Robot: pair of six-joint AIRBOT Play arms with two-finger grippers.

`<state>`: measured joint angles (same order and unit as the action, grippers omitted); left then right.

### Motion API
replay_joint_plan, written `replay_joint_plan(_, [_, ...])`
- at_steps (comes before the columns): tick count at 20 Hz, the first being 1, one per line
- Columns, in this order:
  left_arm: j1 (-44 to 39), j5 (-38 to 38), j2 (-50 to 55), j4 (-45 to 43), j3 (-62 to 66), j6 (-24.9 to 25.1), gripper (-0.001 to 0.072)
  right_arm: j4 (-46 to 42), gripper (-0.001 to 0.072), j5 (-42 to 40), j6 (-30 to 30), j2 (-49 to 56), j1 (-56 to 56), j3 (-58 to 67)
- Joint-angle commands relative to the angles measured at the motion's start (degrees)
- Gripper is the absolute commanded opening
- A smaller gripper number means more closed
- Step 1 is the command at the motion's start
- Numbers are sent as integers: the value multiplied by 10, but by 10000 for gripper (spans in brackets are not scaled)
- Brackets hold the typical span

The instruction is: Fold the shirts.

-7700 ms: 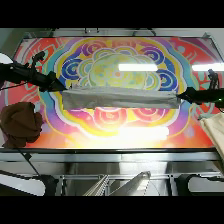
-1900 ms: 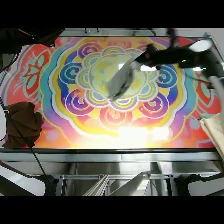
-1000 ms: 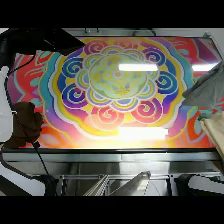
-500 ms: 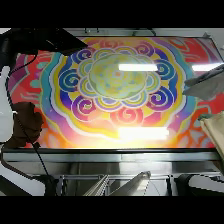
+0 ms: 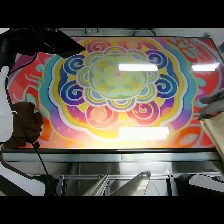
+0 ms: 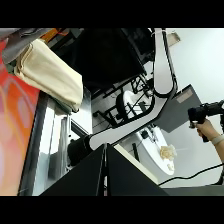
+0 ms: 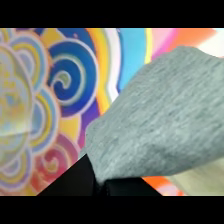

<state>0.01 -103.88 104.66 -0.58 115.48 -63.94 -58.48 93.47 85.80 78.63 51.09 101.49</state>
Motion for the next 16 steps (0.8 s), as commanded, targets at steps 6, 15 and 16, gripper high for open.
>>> replay_joint_plan(6, [-1,-23,0,-37,0,14,16,-279,14,122,97,-81,85,-7])
replay_joint_plan(15, [-2,-24,0,-74,0,13,16,-485,15,53,144,-136,113,-288])
replay_joint_plan(16, [-2,-24,0,-74,0,13,15,-489,16,35,148,-136,113,-316])
